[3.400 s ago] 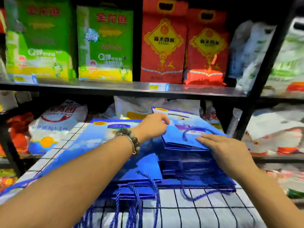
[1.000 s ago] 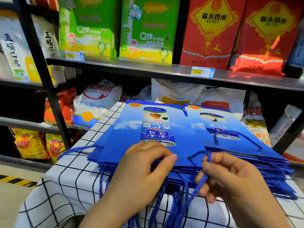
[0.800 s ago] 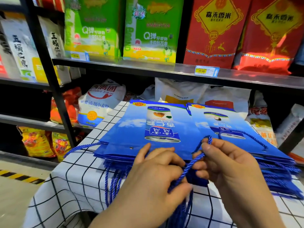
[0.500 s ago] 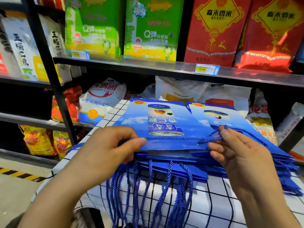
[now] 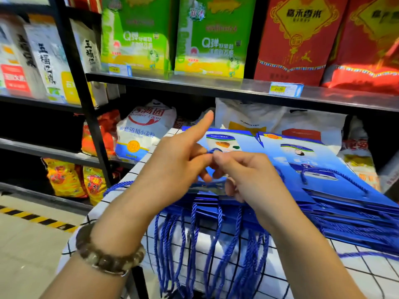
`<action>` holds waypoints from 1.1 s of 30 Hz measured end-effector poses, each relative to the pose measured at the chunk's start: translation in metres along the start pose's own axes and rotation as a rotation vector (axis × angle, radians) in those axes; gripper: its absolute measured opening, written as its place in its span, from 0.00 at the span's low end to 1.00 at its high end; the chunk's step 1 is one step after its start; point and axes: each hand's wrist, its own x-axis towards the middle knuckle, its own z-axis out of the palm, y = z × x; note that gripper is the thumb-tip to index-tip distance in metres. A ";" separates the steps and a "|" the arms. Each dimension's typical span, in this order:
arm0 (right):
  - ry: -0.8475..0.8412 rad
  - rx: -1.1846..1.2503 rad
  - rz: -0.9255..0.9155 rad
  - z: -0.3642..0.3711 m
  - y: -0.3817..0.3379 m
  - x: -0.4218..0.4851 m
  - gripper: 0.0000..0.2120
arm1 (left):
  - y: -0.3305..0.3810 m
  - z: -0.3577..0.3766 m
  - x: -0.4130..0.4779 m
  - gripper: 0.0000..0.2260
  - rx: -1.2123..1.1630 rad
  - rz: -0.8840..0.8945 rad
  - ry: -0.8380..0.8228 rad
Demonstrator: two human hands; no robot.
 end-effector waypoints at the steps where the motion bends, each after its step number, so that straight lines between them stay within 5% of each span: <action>1: -0.011 0.049 0.002 0.001 0.001 0.000 0.11 | -0.001 -0.002 -0.002 0.33 0.066 0.005 -0.014; 5: 0.022 0.101 -0.049 0.006 0.007 0.000 0.09 | -0.001 -0.001 -0.006 0.36 0.375 0.074 -0.035; 10: 0.130 0.135 -0.128 -0.001 0.005 0.012 0.09 | 0.001 -0.012 0.000 0.33 0.396 -0.074 0.024; 14: 0.063 0.136 -0.069 -0.011 0.006 0.014 0.08 | -0.010 -0.020 -0.014 0.33 0.740 -0.247 -0.274; 25: -0.196 -0.176 -0.025 -0.008 0.014 -0.007 0.11 | -0.020 -0.029 -0.053 0.24 0.566 -0.234 -0.398; 33: -0.206 -0.265 -0.025 -0.003 0.017 -0.012 0.11 | -0.021 -0.023 -0.067 0.33 0.584 -0.173 -0.315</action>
